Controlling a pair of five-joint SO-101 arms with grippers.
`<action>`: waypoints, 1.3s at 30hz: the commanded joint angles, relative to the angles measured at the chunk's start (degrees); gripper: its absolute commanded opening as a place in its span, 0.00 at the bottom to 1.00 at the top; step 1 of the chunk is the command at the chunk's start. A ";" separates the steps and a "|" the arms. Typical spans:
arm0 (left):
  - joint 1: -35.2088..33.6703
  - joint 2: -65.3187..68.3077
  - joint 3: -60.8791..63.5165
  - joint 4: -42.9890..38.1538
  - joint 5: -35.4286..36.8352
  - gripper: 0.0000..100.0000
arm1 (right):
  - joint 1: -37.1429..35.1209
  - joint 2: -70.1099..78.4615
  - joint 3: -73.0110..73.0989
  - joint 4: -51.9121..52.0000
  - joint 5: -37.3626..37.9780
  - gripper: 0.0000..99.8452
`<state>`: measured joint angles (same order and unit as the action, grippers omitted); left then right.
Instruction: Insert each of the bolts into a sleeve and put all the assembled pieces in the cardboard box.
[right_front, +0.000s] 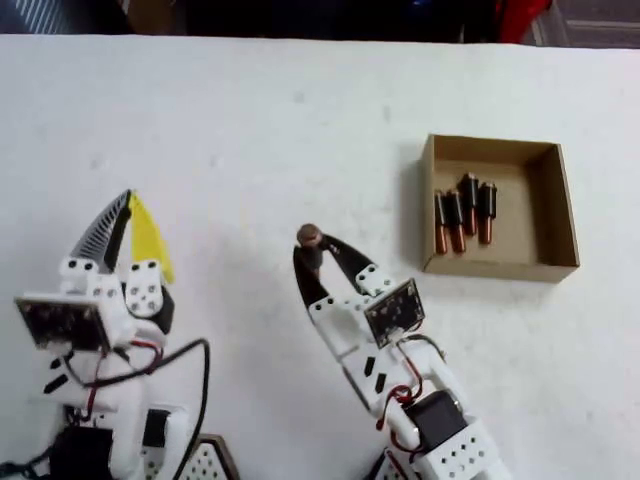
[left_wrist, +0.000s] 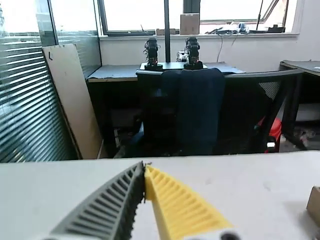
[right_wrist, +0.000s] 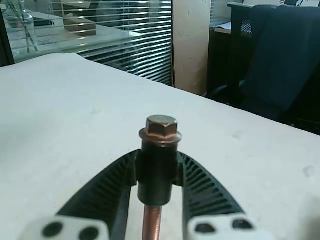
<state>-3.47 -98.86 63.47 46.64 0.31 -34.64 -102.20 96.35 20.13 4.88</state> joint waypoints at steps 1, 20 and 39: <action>-3.03 -0.13 1.32 0.44 -0.53 0.02 | 0.66 -0.84 0.53 0.13 0.00 0.02; -6.37 -0.22 3.96 -0.09 -0.53 0.02 | 0.66 -0.84 0.53 0.13 0.00 0.02; 0.40 -0.31 3.60 -0.26 -1.85 0.02 | 0.66 -0.84 0.53 0.22 0.00 0.02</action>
<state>-8.13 -98.86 68.40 46.90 0.31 -34.64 -102.20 96.35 20.31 4.88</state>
